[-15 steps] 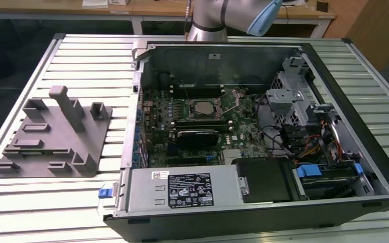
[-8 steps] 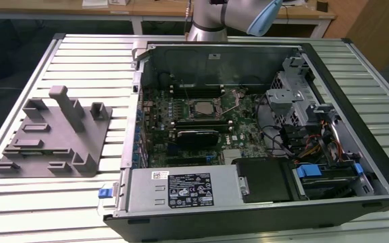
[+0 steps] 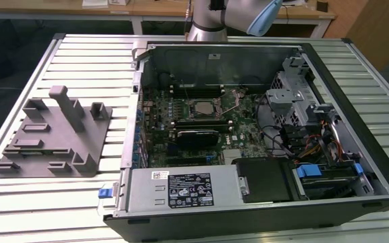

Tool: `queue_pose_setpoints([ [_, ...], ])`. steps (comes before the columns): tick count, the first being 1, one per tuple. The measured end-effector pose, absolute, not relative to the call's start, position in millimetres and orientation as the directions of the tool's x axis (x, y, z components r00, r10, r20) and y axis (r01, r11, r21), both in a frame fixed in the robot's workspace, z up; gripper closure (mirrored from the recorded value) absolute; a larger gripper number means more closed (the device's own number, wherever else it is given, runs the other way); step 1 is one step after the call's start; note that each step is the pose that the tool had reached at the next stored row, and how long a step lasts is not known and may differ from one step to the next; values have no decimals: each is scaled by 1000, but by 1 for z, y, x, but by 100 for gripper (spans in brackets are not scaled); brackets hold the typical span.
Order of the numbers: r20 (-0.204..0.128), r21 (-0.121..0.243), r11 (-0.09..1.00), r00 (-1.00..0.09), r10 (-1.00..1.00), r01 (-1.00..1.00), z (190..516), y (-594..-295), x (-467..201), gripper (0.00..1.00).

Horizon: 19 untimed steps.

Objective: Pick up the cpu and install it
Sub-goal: 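Place the cpu into insertion slot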

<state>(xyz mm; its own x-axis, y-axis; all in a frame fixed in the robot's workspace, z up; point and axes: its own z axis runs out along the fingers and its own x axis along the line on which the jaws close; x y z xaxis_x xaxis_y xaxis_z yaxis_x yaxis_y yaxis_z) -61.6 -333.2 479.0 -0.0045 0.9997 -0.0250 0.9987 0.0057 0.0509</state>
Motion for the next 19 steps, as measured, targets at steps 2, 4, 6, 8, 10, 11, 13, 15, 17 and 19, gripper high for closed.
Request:
queue_pose_setpoints([
  [2,-25,51,6,-4,1000,999,476,-333,-62,26],
  [4,-25,51,6,-4,1000,999,473,-333,-62,26],
  [6,-25,51,6,-5,1000,999,470,-333,-62,26],
  [8,-25,51,6,-4,1000,999,467,-333,-62,26],
  [10,-25,51,6,-4,1000,999,464,-333,-62,26],
  [11,-25,51,6,-4,1000,999,463,-333,-62,26],
  [13,-25,51,6,-4,1000,999,460,-333,-62,26],
  [15,-25,51,6,-4,1000,999,456,-333,-62,26],
  [17,-25,51,6,-4,1000,999,453,-333,-62,26],
  [19,-25,51,6,-4,1000,999,449,-333,-62,26],
])
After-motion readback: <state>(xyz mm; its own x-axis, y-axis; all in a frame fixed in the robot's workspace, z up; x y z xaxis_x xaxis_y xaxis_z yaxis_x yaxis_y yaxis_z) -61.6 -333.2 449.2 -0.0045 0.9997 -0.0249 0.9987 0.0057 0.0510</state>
